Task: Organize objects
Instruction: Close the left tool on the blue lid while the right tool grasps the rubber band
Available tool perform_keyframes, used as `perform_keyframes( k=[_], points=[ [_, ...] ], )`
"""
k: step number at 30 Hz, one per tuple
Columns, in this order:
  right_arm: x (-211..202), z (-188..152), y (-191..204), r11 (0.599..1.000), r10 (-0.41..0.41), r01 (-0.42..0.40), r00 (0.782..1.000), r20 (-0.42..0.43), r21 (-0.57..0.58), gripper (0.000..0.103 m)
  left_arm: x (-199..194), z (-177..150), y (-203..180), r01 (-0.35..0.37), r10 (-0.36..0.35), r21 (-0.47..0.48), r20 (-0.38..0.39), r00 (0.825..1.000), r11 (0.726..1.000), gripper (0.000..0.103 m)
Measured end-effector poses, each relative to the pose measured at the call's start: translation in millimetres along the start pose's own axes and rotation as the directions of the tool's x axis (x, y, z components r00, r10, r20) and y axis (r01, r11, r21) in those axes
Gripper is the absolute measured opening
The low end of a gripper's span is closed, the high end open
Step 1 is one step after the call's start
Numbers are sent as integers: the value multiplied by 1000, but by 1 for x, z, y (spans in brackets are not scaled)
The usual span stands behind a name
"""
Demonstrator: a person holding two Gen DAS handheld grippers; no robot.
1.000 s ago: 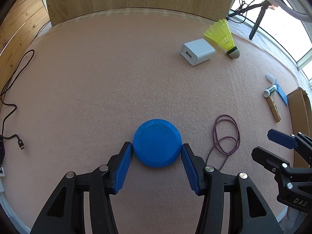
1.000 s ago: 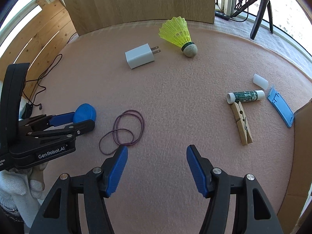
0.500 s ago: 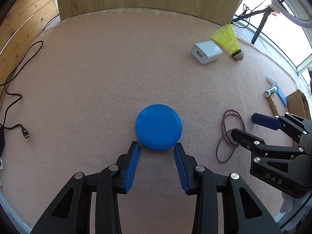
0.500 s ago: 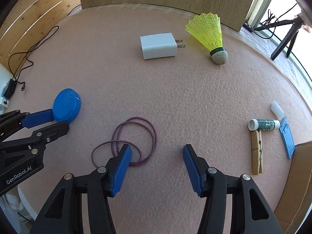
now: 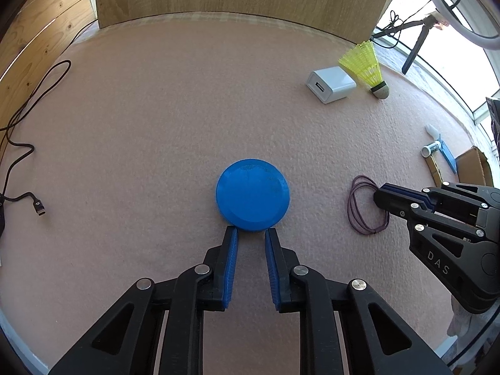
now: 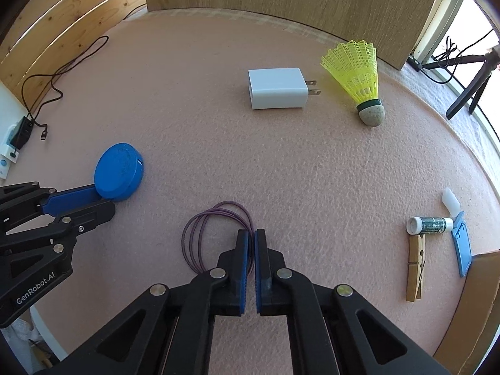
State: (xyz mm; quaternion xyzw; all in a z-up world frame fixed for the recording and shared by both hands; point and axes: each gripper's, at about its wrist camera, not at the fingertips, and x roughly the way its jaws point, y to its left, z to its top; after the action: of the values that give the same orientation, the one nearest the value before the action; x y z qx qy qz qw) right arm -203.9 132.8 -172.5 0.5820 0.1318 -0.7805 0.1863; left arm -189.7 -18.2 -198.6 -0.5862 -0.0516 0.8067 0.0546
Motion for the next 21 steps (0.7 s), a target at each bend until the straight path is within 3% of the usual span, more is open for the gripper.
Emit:
perform_keyframes(
  k=[8, 11, 12, 13, 21],
  points=[
    [-5, -17, -17, 997, 29, -30, 999, 16, 67, 3, -1, 2, 3, 30, -30, -17, 3, 1000, 999, 16],
    [-10, -25, -24, 996, 28, -30, 999, 23, 82, 3, -2, 5, 0, 36, -36, -7, 9, 999, 999, 34],
    [-11, -26, -25, 996, 23, -25, 999, 26, 83, 3, -1, 6, -3, 35, -35, -2, 16, 999, 999, 49],
    [-12, -28, -27, 996, 20, -22, 999, 27, 85, 3, -2, 8, -5, 34, -34, 4, 24, 999, 999, 57],
    [-13, -40, -43, 992, 9, -12, 1000, 26, 124, 3, 5, 25, -13, -21, 20, 18, 42, 999, 1000, 57]
  ],
)
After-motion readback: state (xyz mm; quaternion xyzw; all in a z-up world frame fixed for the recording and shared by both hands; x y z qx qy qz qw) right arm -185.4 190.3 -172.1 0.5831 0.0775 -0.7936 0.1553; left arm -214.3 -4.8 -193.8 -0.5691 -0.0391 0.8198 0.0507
